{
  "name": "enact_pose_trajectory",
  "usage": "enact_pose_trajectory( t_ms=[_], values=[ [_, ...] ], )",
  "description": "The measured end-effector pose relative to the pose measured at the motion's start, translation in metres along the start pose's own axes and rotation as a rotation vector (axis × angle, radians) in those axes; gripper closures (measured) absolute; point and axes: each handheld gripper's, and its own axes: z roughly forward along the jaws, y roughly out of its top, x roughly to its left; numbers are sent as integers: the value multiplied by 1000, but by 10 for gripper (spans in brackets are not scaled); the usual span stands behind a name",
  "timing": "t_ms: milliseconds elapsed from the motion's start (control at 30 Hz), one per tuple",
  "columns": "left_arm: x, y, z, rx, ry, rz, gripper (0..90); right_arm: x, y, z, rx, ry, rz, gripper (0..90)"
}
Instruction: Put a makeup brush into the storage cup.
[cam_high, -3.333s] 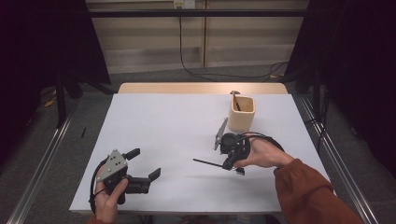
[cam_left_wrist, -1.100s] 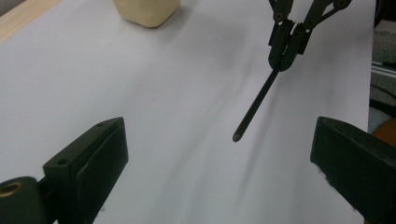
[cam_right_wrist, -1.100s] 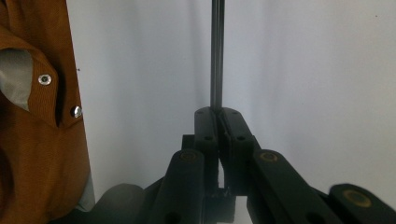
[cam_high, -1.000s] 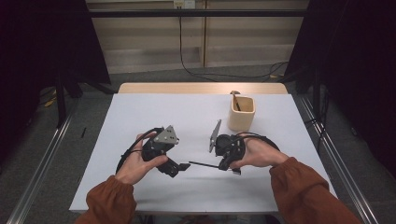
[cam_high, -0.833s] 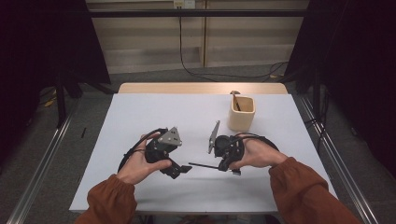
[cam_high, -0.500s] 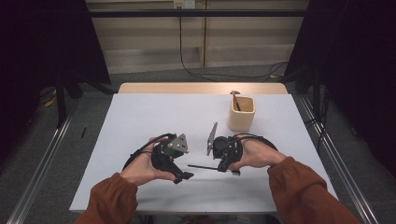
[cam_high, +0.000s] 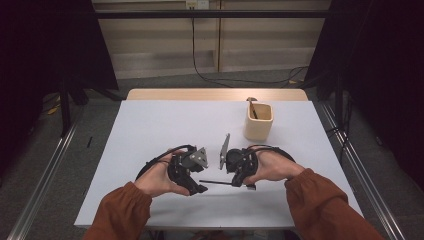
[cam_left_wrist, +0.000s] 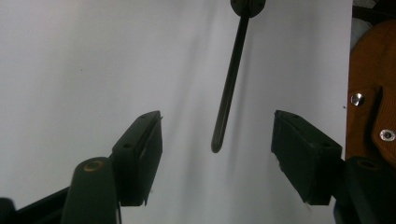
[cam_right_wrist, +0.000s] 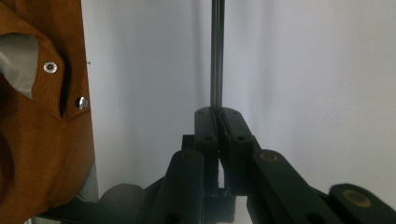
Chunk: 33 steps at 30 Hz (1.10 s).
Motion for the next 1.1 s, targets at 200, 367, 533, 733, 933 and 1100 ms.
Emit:
enact_pose_trajectory(
  t_ms=[200, 367, 533, 733, 933, 1100],
  values=[
    [2, 0, 1, 22, -25, -34, 500, 1, 0, 0, -5, 3, -11, 859],
    [1, 2, 2, 39, -47, -21, 599, 2, 1, 1, -15, 7, -20, 859],
    [2, 3, 5, 57, -68, -6, 710, 3, 2, 2, -16, 7, -24, 859],
    [2, 4, 8, 79, -97, -16, 770, 3, 2, 1, -19, 5, -24, 859],
    [5, 3, 8, 80, -100, -19, 822, 2, 1, 1, -28, 7, -29, 859],
    [4, 3, 10, 98, -108, -5, 843, 3, 1, 2, -27, 3, -38, 858]
  ],
)
